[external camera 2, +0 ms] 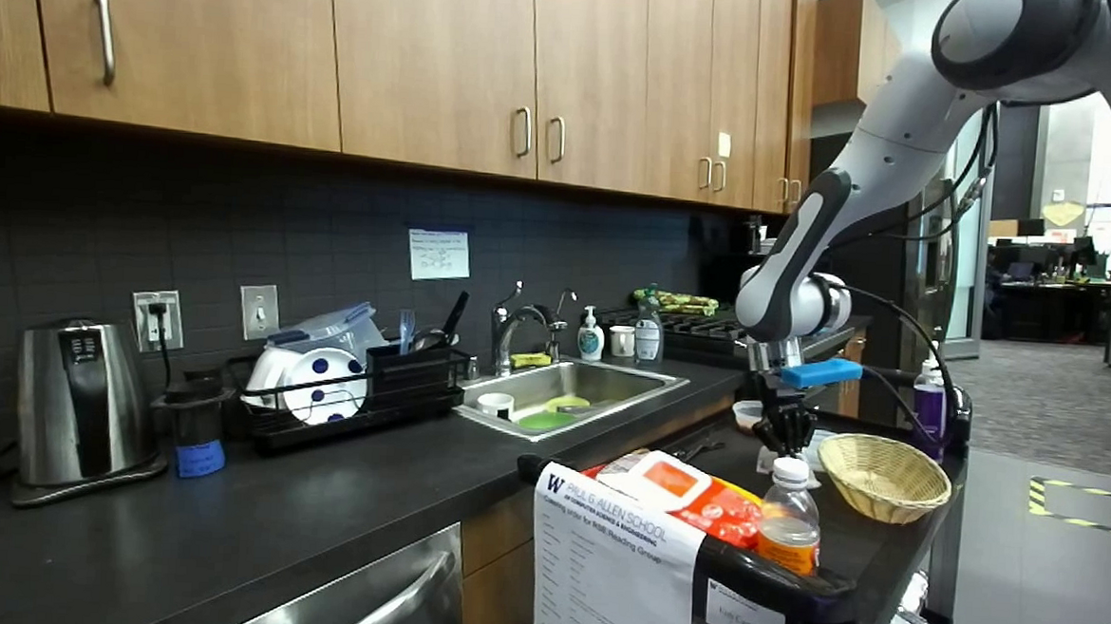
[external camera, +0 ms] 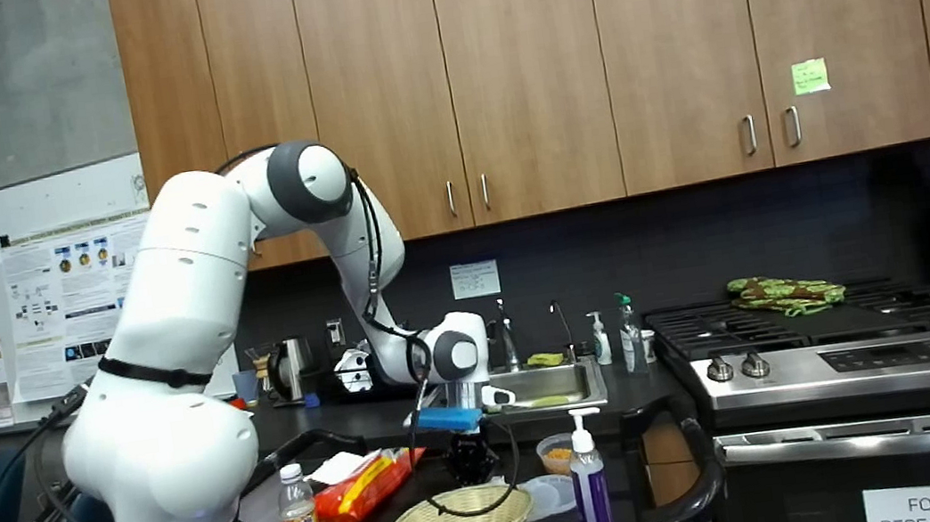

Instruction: Pick up one wet wipe from the orange packet of wet wipes and wipe the kitchen counter

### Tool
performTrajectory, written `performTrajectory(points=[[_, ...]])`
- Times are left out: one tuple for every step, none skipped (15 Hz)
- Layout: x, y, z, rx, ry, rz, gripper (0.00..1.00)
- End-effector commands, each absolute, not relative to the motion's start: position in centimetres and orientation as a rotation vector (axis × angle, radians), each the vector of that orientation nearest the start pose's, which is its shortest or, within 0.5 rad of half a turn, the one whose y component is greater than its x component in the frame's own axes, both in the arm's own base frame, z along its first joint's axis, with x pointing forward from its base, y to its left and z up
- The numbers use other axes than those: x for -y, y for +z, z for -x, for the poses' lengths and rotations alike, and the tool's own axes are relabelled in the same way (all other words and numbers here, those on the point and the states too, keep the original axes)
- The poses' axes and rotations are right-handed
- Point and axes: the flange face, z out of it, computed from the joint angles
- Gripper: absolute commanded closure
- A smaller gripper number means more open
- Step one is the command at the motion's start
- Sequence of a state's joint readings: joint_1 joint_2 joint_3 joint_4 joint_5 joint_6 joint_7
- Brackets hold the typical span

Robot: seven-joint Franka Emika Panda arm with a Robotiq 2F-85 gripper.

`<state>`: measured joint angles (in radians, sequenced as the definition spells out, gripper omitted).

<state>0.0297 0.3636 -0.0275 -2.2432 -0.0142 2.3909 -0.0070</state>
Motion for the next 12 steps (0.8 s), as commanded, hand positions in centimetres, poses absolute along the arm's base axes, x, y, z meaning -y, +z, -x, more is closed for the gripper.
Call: performTrajectory(points=[[-0.6,17.4,-49.2,0.042,0.386,3.135,0.99],[-1.5,17.4,-48.5,0.076,0.395,3.122,0.99],[-2.4,17.5,-47.9,0.108,0.402,3.112,0.99],[-3.5,17.6,-46.9,0.144,0.414,3.097,0.99],[-4.3,17.6,-46.1,0.173,0.427,3.083,0.99],[-5.3,17.7,-45.0,0.205,0.442,3.067,0.99],[-6.1,17.8,-44.1,0.236,0.453,3.051,0.99],[-6.9,17.9,-43.2,0.26,0.47,3.034,0.99],[-7.5,17.9,-42.3,0.283,0.482,3.021,0.99],[-7.9,18.0,-41.3,0.302,0.499,3.006,0.99],[-8.2,18.0,-40.5,0.316,0.513,2.992,0.99],[-8.4,18.0,-39.8,0.333,0.527,2.98,0.99]])
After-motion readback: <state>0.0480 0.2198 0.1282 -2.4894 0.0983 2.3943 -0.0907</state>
